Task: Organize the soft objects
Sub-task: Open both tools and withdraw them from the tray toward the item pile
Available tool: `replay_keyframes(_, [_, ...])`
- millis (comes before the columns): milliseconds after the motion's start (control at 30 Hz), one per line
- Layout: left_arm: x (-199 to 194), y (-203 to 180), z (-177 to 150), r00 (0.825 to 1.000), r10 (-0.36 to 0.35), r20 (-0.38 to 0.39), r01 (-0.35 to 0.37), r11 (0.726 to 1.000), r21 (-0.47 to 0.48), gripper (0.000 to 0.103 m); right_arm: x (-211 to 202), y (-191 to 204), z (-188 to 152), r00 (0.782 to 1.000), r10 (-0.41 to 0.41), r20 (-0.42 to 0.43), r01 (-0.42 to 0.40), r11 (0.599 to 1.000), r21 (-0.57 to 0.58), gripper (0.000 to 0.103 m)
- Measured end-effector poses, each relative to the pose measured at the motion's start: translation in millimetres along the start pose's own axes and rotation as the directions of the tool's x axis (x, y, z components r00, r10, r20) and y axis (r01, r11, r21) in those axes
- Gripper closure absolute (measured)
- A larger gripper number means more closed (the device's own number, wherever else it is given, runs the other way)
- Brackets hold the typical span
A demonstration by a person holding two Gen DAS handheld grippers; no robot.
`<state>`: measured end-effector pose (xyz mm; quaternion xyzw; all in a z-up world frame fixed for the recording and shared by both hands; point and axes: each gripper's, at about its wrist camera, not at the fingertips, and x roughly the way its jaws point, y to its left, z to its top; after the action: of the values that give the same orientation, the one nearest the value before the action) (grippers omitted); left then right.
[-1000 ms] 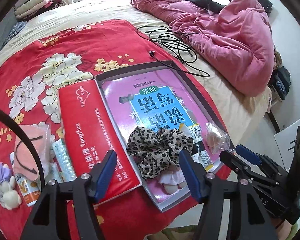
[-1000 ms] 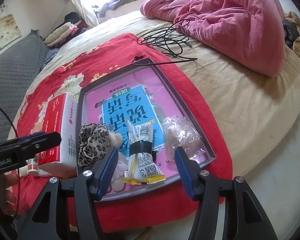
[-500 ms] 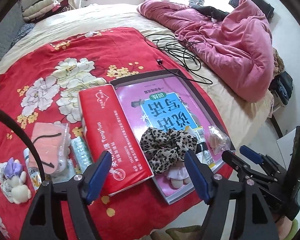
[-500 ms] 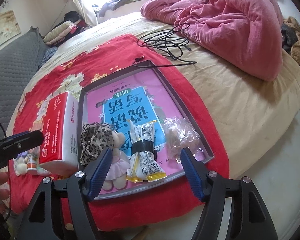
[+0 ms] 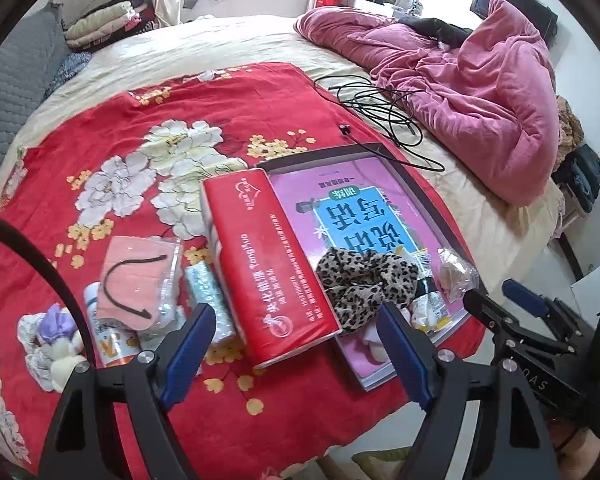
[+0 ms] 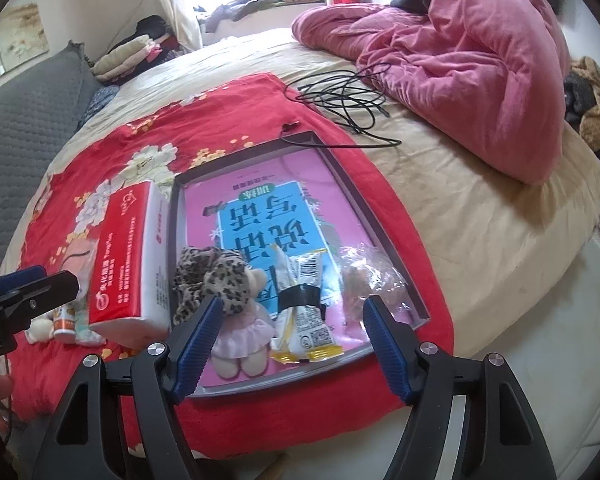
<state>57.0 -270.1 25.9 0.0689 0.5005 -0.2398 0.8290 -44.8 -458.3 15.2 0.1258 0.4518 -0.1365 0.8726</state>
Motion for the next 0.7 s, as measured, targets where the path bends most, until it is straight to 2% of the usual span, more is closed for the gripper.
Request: replay_keyframes(700, [-30.6, 38.1, -25.6, 0.999, 0.017, 0.033, -0.015, 0.998, -0.059, 0.021, -24.7, 43.9, -0.4, 0.999, -0.027, 0.047, 0.031, 0.996, -0.086, 0.029])
